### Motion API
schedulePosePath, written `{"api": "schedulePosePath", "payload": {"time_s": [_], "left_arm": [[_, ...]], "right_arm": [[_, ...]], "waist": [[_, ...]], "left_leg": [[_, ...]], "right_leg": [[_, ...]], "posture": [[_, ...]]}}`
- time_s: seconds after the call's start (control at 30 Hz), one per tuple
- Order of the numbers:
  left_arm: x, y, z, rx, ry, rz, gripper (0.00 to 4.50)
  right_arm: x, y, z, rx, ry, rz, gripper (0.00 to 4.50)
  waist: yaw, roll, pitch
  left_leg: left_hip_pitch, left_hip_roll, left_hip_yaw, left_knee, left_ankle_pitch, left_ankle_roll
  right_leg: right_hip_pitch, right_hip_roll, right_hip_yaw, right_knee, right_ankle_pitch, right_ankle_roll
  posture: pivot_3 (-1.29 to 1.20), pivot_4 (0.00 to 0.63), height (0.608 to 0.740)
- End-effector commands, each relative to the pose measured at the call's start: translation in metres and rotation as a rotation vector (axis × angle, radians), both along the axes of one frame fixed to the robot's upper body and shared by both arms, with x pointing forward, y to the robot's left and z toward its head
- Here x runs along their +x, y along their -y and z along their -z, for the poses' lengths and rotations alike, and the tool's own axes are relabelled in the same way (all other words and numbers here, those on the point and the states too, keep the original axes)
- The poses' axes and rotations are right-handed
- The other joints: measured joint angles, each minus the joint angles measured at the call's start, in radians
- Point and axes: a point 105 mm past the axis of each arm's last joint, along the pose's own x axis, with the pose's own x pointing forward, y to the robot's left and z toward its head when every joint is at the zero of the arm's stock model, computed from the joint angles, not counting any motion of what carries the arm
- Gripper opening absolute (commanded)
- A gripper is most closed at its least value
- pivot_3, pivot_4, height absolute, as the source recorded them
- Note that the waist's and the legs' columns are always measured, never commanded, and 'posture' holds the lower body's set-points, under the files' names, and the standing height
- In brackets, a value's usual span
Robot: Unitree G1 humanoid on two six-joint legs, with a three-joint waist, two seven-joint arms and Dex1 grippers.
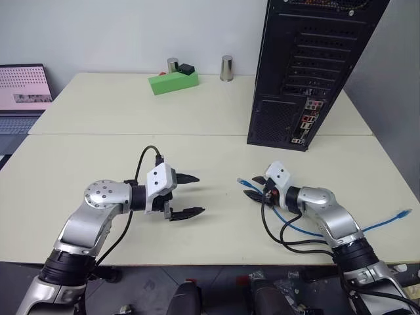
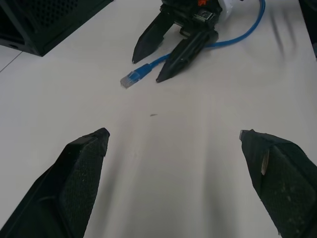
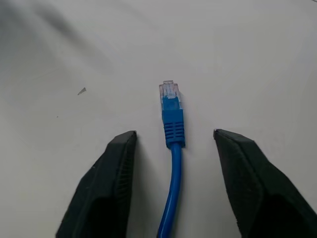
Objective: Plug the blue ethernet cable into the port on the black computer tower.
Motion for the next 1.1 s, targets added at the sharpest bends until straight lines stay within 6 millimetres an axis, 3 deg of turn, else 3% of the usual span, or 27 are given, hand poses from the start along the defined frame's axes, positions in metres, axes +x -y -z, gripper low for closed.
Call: {"api": "schedulePosePath", "payload": {"time_s": [0.03,0.27,0.57,0.9,1.1], "left_arm": [[0.004,0.004,-0.007,-0.002,0.040,0.029,4.50],[0.014,0.010,-0.001,0.013,0.040,0.058,4.50],[0.026,0.031,-0.001,0.028,0.055,0.156,4.50],[0.025,0.040,0.001,0.042,0.048,0.245,4.50],[0.025,0.040,0.002,0.038,0.027,0.256,3.37]], "right_arm": [[-0.003,0.002,0.005,-0.040,-0.019,-0.025,1.68],[-0.015,-0.013,-0.019,-0.026,0.056,-0.138,0.08],[-0.040,-0.038,-0.045,-0.035,0.107,-0.307,0.07],[-0.057,-0.051,-0.051,-0.048,0.120,-0.391,0.06],[-0.059,-0.052,-0.053,-0.044,0.120,-0.398,0.05]], "waist": [[0.000,0.000,0.000],[0.000,0.000,0.000],[0.003,0.000,0.000],[0.003,0.000,0.000],[0.003,0.000,0.000]], "left_leg": [[0.000,0.000,0.000,0.000,0.000,0.000],[0.000,0.000,0.000,0.000,0.000,0.000],[-0.001,0.000,0.000,0.000,0.000,0.000],[-0.001,0.000,-0.001,0.000,0.000,0.000],[-0.001,0.000,-0.001,0.000,0.000,0.000]], "right_leg": [[0.000,0.000,0.000,0.000,0.000,0.000],[0.000,0.000,0.000,0.000,0.000,0.000],[-0.001,0.000,0.000,0.000,0.000,0.000],[-0.001,0.000,-0.001,0.000,0.000,0.000],[-0.001,0.000,-0.001,0.000,0.000,0.000]], "posture": [[0.00,0.150,0.740],[0.00,0.150,0.740],[0.00,0.150,0.740],[0.00,0.150,0.740],[0.00,0.150,0.740]]}}
